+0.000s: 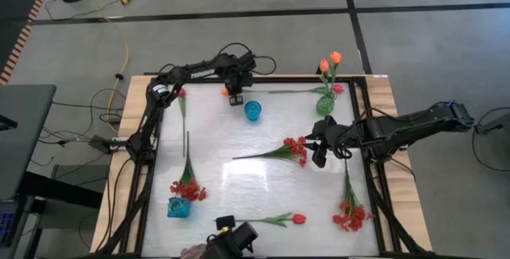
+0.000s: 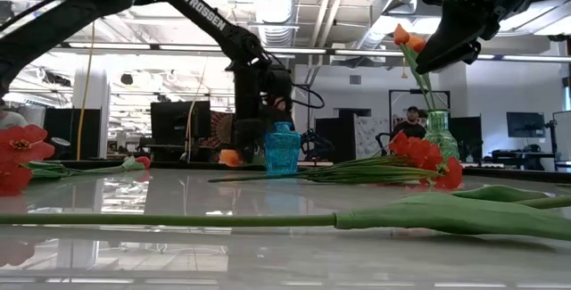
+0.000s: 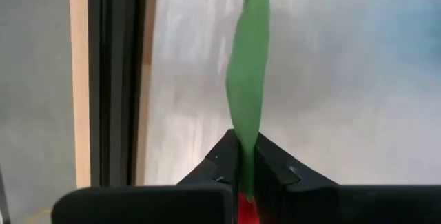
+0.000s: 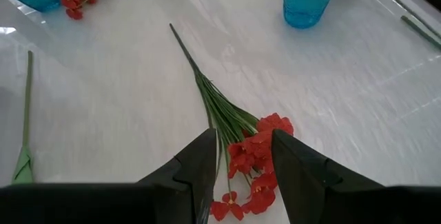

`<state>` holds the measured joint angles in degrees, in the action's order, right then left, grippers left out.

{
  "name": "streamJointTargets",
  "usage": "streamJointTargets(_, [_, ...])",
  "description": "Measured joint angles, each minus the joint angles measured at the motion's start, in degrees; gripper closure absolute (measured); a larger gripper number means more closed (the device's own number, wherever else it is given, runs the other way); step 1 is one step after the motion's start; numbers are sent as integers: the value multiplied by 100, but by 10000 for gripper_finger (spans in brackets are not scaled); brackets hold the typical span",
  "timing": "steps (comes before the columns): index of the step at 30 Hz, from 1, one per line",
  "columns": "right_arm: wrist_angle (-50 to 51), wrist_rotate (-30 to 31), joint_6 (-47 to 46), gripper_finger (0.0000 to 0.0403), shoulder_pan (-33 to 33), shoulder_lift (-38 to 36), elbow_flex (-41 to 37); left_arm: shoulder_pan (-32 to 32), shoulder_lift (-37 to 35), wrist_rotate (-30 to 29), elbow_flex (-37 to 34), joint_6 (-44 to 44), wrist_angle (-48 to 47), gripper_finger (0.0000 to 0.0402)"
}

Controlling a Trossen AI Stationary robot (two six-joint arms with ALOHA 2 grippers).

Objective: Sort flowers into vase by color
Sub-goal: Put the orange tulip into the green vase

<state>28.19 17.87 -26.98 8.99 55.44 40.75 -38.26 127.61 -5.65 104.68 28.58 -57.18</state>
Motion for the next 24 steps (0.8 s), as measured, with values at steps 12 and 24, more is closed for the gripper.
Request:
streamJointTargets(12, [-485, 0, 95, 236, 0, 0, 0, 90, -2, 375, 1366, -420, -2529, 396])
streamJointTargets(24, [-779, -2, 608, 236, -9, 0, 205, 189, -802, 225, 1598, -860, -2740, 397])
